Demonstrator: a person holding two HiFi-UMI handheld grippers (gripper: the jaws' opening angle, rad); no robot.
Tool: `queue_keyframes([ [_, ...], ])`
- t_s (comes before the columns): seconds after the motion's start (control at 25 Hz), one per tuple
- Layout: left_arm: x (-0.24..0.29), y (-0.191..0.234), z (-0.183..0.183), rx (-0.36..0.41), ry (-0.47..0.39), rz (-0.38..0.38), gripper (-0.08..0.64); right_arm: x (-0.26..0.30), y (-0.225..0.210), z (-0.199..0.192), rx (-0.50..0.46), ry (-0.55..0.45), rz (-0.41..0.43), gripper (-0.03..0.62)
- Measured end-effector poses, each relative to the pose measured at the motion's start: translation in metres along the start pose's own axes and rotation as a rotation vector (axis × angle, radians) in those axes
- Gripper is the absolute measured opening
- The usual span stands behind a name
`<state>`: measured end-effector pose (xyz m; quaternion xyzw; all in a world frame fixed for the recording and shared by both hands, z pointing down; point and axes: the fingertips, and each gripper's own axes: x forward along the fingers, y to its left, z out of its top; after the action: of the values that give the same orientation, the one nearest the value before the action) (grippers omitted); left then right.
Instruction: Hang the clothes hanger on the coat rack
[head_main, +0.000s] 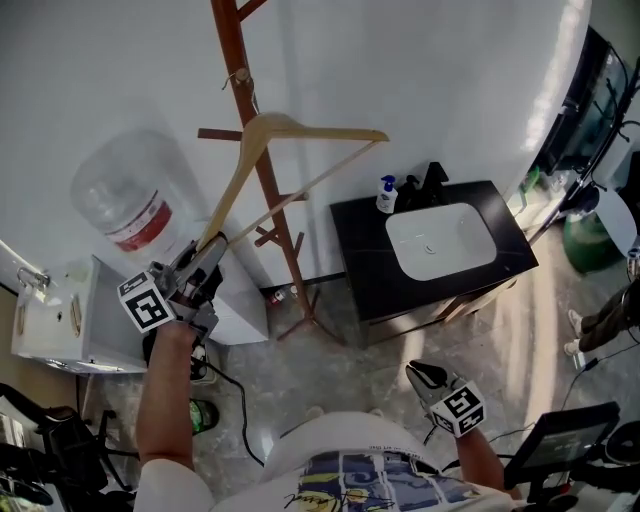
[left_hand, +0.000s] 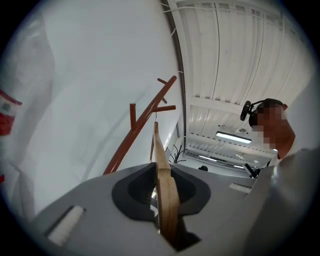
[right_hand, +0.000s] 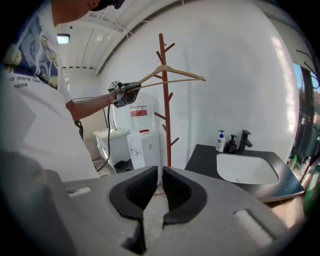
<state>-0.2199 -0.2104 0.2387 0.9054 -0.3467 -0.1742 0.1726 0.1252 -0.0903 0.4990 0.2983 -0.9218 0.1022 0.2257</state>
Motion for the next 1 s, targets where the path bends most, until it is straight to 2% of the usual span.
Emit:
queue_keyframes([
  [0.16,-0.003,0.009,-0.001,0.044,0.008,0.019,0.044,0.006,0.008,0.006,-0.007,0.007,-0.002,0.034],
  [0.48,-0.004,0.029,0.001,0.199,0.015,0.074,0.046,0.016,0.039,0.009,-0.007,0.018,-0.019,0.034],
  [1.0,-0.012,0.053,0.018,0.365,-0.009,0.127,0.048,0.028,0.08,0.016,0.029,0.015,-0.106,0.034],
])
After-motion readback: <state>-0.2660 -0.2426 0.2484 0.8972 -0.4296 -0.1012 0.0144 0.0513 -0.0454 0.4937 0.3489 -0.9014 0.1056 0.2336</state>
